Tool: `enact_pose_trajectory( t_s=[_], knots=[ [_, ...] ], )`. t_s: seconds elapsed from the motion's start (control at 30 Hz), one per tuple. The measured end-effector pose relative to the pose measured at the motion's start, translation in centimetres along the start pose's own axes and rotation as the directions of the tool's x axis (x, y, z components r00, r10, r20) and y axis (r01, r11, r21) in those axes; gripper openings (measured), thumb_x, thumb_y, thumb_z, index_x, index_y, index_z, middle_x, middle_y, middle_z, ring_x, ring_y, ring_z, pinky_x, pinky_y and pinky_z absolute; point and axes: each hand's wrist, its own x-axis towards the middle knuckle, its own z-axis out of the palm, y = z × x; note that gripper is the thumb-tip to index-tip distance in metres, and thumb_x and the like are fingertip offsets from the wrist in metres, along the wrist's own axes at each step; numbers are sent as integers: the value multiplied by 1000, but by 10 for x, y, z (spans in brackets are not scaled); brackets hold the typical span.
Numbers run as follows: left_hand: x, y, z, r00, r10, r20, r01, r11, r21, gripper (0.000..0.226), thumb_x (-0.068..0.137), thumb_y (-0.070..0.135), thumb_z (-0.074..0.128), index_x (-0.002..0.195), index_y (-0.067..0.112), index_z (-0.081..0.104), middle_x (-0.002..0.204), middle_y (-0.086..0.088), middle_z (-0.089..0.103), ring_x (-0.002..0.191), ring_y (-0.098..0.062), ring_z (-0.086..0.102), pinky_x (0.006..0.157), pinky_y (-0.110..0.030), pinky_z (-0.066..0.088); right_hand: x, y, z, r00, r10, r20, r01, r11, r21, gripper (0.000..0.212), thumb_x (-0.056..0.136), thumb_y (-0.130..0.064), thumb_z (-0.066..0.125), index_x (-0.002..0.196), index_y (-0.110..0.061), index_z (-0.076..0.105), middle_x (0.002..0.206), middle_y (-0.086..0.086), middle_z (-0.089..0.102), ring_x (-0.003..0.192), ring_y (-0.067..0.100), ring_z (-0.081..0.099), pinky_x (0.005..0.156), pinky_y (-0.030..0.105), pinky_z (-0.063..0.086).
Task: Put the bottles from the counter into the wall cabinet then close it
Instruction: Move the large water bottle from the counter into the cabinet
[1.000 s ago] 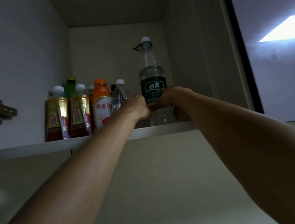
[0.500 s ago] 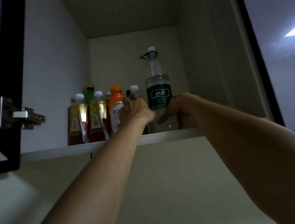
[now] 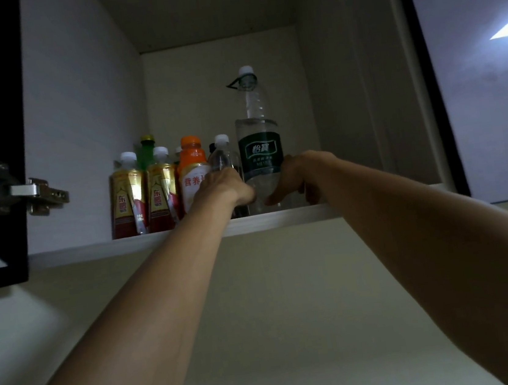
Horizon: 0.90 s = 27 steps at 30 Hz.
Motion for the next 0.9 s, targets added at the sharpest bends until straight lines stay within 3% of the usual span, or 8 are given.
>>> enact_pose_trajectory(
  t_s=[0.2, 0.33, 0.43, 0.53, 0.67, 0.77, 0.83, 0.9],
  knots=[
    [-7, 4, -4, 999, 4, -33, -4, 1000, 24, 36, 90, 26, 65, 120, 8, 56, 108, -11, 55, 94, -26, 55, 81, -36, 49, 7, 3, 16, 994, -107, -31, 103, 986, -129, 96, 74, -50, 80, 150, -17, 32, 144, 8, 46, 125, 32, 51, 108, 46, 43],
    [-22, 13, -11, 986, 75, -148, -70, 997, 35, 21, 90, 31, 65, 94, 14, 54, 106, -9, 58, 83, -22, 54, 59, -30, 36, -11, 2, 21, 985, -152, -87, 140, 981, -134, 105, 82, -51, 72, 157, -19, 6, 153, 14, 38, 137, 37, 41, 113, 44, 35],
    [-28, 20, -14, 949, 145, -281, -140, 989, 38, 22, 88, 27, 67, 101, 12, 59, 105, -9, 62, 85, -25, 62, 59, -32, 41, -49, 16, 13, 959, -190, -209, 155, 973, -172, 80, 88, -46, 66, 153, -20, 26, 143, 14, 51, 128, 34, 52, 97, 38, 43],
    [-41, 32, -8, 903, 216, -373, -186, 976, 115, 32, 84, 27, 70, 108, 8, 62, 113, -11, 59, 92, -30, 63, 63, -34, 45, -75, 26, 7, 924, -256, -283, 187, 950, -249, 46, 94, -44, 55, 131, -17, 54, 126, 9, 62, 111, 29, 60, 80, 32, 41],
    [-80, 44, 4, 852, 273, -447, -254, 962, 105, 43, 91, 24, 65, 130, 10, 57, 131, -10, 60, 115, -29, 58, 90, -36, 48, -107, 37, 9, 882, -344, -321, 263, 926, -269, 34, 98, -40, 44, 118, -18, 61, 115, 6, 65, 92, 27, 55, 78, 34, 40],
    [-119, 48, 16, 837, 251, -487, -241, 967, 83, 43, 99, 25, 55, 139, 9, 51, 139, -10, 56, 123, -27, 55, 100, -38, 46, -124, 59, 23, 770, -526, -360, 430, 846, -315, 34, 101, -32, 42, 131, -22, 55, 130, 7, 61, 119, 27, 53, 104, 44, 36],
    [-140, 49, 26, 839, 236, -490, -193, 971, 139, 44, 100, 28, 51, 141, 10, 49, 143, -10, 52, 126, -26, 53, 106, -43, 43, -139, 78, 35, 720, -602, -344, 503, 795, -338, 49, 100, -36, 41, 147, -25, 37, 152, 10, 43, 144, 29, 32, 120, 50, 18],
    [-159, 51, 35, 850, 186, -492, -102, 976, 192, 48, 101, 31, 47, 145, 12, 43, 151, -9, 44, 135, -26, 45, 112, -49, 36, -154, 100, 48, 711, -638, -296, 513, 758, -402, 69, 98, -40, 45, 158, -25, 12, 165, 12, 13, 153, 29, 6, 123, 53, 2]
  ],
)
